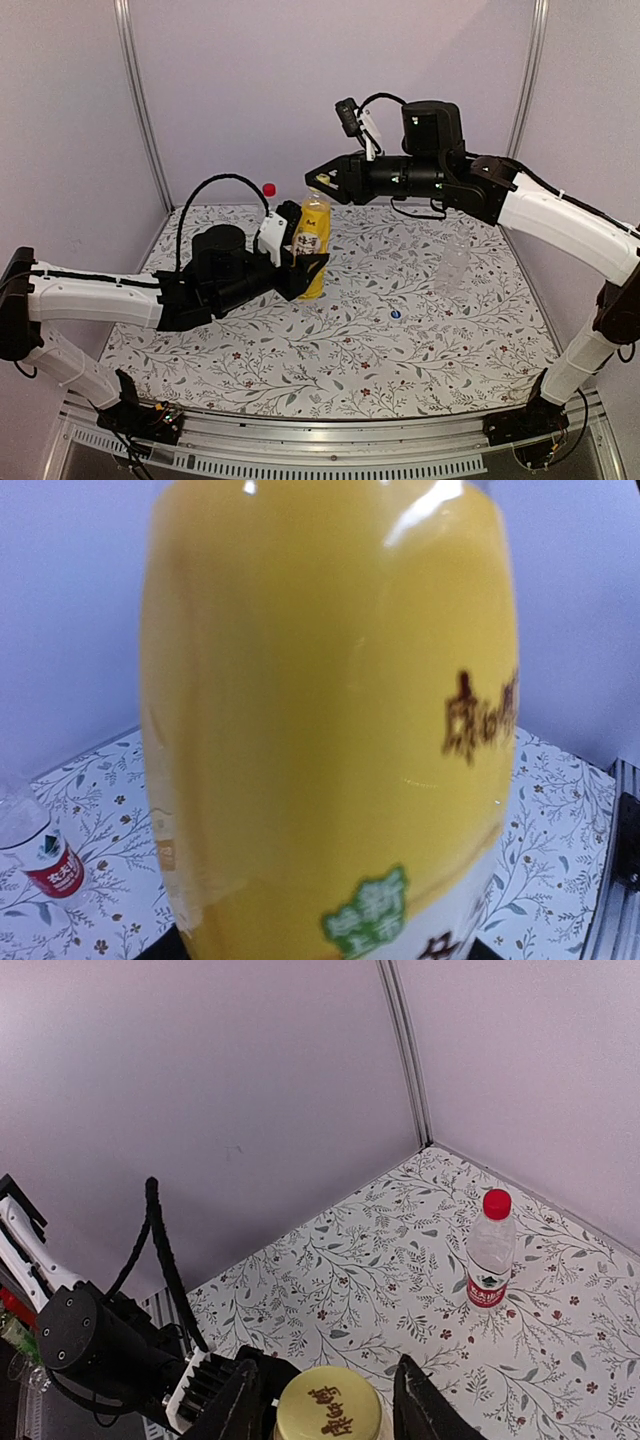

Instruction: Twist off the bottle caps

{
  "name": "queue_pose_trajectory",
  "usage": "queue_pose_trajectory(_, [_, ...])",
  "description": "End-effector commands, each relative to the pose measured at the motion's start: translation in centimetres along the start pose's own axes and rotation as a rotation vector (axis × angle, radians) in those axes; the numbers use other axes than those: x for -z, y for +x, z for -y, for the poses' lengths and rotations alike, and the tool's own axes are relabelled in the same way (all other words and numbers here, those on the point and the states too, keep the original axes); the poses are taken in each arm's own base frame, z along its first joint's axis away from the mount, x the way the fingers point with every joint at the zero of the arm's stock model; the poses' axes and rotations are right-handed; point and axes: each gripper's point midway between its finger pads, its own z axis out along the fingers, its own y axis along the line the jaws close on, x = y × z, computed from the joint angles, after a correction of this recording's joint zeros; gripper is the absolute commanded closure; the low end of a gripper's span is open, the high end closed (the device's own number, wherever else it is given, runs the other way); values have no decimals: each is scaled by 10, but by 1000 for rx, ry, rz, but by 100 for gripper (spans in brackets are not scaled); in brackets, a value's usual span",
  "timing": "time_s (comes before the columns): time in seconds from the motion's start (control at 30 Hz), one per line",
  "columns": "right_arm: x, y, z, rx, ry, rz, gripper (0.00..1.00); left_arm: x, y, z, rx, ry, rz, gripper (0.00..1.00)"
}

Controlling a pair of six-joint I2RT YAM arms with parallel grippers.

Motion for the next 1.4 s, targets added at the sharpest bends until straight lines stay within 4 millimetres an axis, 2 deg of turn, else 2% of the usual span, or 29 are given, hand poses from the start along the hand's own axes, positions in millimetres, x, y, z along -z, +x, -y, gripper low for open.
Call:
queue_pose_trajectory(0.0, [-2,-7,-9,2,-29,12,58,-2,-8,4,-12,-4,12,48])
queue_pose_trajectory(0.2, [-1,-8,-10,7,-36,13,66,-2,-7,4,-15,-8,11,48])
queue_pose_trajectory(0.37, [1,-7,-16,35,-66,10,81,0,-8,7,-29,12,11,48])
queue_pose_trajectory(0.43, [6,-7,-20,71,-102,12,87,4,-8,16,-51,77,16,48])
queue_pose_trajectory(0.53, [22,-2,-39,180,-277,-8,94,17,-5,45,-79,316,14,47])
queue_pose_trajectory(0.63, [45,21,-64,354,-498,-34,93,44,-1,78,-83,621,7,47])
queue_pose_trajectory(0.7, [63,24,-80,430,-604,-21,92,64,0,95,-78,787,5,46])
queue_pose_trajectory(0.8, [81,24,-99,451,-748,-44,92,84,2,108,-61,948,2,46])
queue_pose_trajectory(0.93, [80,34,-103,449,-830,-74,91,98,4,117,-25,1096,-9,47])
queue_pose_trajectory(1.07, [85,34,-107,457,-863,-66,91,102,4,121,-4,1170,-13,47])
queue_pose_trajectory(1.2, [90,32,-109,467,-873,-58,91,99,3,120,1,1170,-12,48])
queue_pose_trajectory(1.37, [84,32,-104,451,-828,-72,82,90,-2,115,3,1109,1,48])
